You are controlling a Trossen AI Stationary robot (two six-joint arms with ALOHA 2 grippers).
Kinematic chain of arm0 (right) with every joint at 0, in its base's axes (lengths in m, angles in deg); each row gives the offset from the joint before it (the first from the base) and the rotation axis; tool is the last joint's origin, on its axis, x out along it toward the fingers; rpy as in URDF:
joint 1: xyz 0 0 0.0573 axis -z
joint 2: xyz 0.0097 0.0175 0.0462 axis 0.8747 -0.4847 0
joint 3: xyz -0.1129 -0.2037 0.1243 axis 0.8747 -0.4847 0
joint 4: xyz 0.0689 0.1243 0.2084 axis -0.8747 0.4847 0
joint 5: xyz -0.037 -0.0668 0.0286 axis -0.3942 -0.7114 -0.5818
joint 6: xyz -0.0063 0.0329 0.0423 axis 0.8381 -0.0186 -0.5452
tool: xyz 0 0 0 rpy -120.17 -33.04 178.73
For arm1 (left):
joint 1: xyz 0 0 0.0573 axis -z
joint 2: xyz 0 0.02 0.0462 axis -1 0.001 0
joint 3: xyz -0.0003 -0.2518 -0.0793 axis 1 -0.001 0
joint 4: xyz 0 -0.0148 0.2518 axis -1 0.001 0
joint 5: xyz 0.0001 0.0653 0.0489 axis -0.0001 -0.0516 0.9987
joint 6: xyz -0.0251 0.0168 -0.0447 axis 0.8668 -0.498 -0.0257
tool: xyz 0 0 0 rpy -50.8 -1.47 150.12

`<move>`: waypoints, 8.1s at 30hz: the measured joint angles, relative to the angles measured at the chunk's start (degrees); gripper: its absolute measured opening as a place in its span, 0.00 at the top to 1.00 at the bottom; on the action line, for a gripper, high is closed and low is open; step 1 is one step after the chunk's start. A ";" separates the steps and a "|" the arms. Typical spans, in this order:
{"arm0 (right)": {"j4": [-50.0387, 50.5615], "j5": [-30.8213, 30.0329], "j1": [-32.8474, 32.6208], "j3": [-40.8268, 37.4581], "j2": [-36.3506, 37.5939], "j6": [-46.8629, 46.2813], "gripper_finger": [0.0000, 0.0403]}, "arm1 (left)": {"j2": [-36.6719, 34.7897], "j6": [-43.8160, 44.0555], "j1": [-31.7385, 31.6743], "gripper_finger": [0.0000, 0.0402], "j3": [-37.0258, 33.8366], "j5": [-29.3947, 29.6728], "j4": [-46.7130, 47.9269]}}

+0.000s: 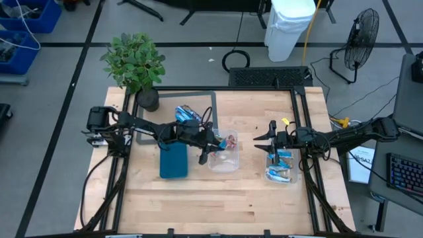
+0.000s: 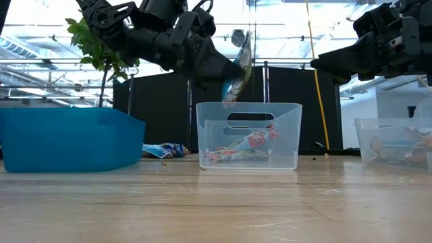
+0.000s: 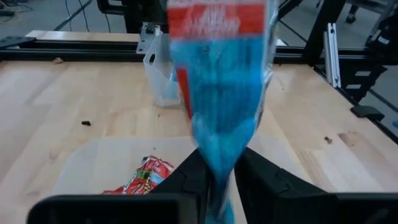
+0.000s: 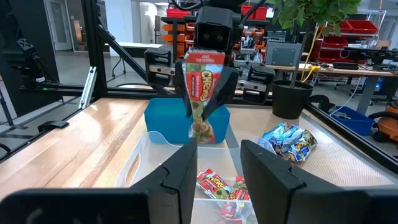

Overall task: Pick and place Granola Bars by type
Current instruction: Put the red granola bar into the left transparent bin, then put the blue granola bar into the blue bin

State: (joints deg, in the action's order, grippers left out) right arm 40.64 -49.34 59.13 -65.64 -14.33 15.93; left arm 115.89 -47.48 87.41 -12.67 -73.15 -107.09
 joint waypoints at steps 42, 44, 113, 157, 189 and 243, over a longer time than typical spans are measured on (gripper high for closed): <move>1.01 -0.24 0.03 0.07 -0.07 0.08 0.72 | -23.69 -1.10 -4.39 0.41 4.85 38.71 55.91; 1.17 -0.24 0.03 0.07 -0.07 0.07 0.72 | -24.96 1.00 -6.49 0.42 4.81 39.18 60.87; -0.50 -0.30 0.05 0.00 -0.07 3.07 0.72 | 1.10 -13.74 -18.13 0.60 4.81 22.19 50.80; -0.51 -0.24 0.05 0.00 -0.07 2.78 0.72 | -19.01 -12.97 -10.76 0.97 4.66 28.28 53.50; -2.72 -0.22 0.05 0.00 -0.09 1.76 0.72 | -38.03 42.22 16.15 0.97 4.74 17.96 50.24; -1.69 0.04 -0.01 0.00 -0.08 0.15 0.72 | -18.78 44.33 21.67 0.79 4.74 30.89 70.76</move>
State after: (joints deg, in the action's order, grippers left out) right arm 38.95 -49.30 59.12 -65.64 -14.41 16.08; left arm 97.11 -3.15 109.08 -7.93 -42.26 -36.33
